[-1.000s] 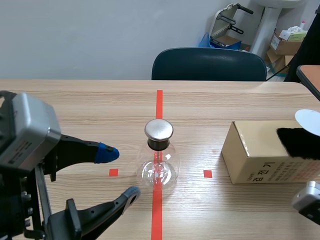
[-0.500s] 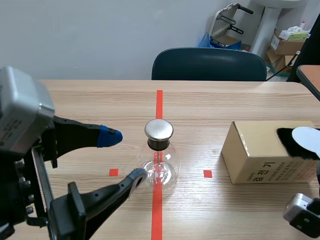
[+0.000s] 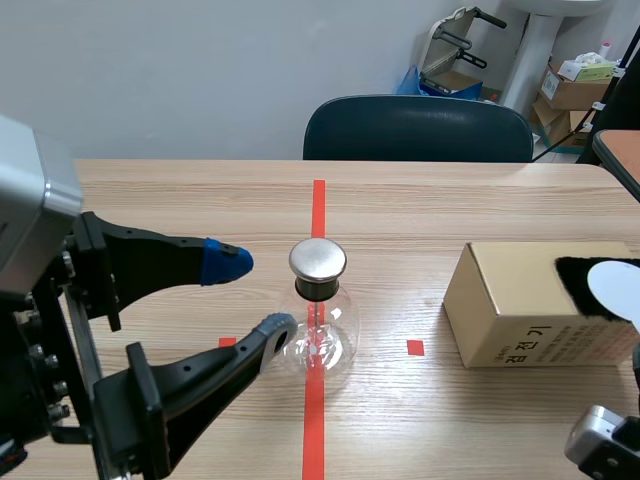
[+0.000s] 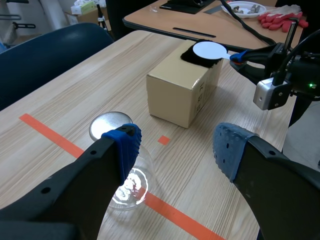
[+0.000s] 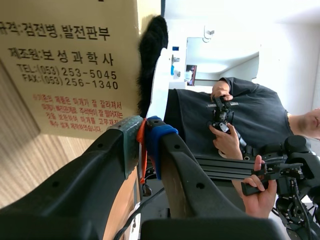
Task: Do the electroscope experiment
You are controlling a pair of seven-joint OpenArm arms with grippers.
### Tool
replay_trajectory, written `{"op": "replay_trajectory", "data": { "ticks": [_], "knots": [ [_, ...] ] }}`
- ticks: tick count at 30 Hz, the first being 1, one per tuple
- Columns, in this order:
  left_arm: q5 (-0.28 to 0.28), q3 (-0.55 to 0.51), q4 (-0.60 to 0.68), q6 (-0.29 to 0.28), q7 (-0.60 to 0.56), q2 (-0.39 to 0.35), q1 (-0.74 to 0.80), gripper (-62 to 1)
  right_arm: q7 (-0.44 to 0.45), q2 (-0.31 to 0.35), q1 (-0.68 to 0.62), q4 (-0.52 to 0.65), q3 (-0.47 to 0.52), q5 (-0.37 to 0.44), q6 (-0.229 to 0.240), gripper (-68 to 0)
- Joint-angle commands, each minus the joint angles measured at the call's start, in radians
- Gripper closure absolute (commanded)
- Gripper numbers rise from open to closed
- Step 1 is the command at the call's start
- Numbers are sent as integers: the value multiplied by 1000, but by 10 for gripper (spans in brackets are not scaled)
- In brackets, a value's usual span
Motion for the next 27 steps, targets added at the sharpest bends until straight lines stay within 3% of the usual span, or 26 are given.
{"op": "replay_trajectory", "data": {
  "ticks": [1, 6, 11, 13, 16, 18, 22, 23, 25, 27],
  "knots": [
    [0, -2, 28, -12, -13, 8, 0, -338, 13, 0, -1, 12, 9, 4, -6, -10],
    [0, -2, 28, -32, -13, 8, 0, -338, 76, 0, -1, 12, 9, 32, 38, -10],
    [-12, -2, 28, -67, -10, 8, 0, -341, -98, 0, -12, 12, 9, 38, 42, -10],
    [-18, -2, 28, -80, -10, 8, 0, -341, -62, 0, -12, 12, 9, 34, 42, -10],
    [-19, -2, 28, -81, -4, 15, 0, -341, 86, 0, -12, 12, 9, 29, 42, -10],
    [-19, -2, 28, -82, 7, 22, 0, -341, 112, -3, -12, 12, 9, 29, 42, -10],
    [-18, -2, 28, -81, 29, 31, 0, -341, -97, -16, -12, 12, 9, 33, 41, -10],
    [-18, -2, 28, -80, 33, 33, 0, -341, -109, -16, -15, 12, 10, 33, 41, -10],
    [-18, -2, 28, -80, 42, 38, 0, -341, -55, -16, -18, 12, 10, 20, 37, -10],
    [-18, -2, 28, -80, 43, 38, 0, -341, 68, -16, -17, 12, 9, 8, 37, -10]
  ]
}}
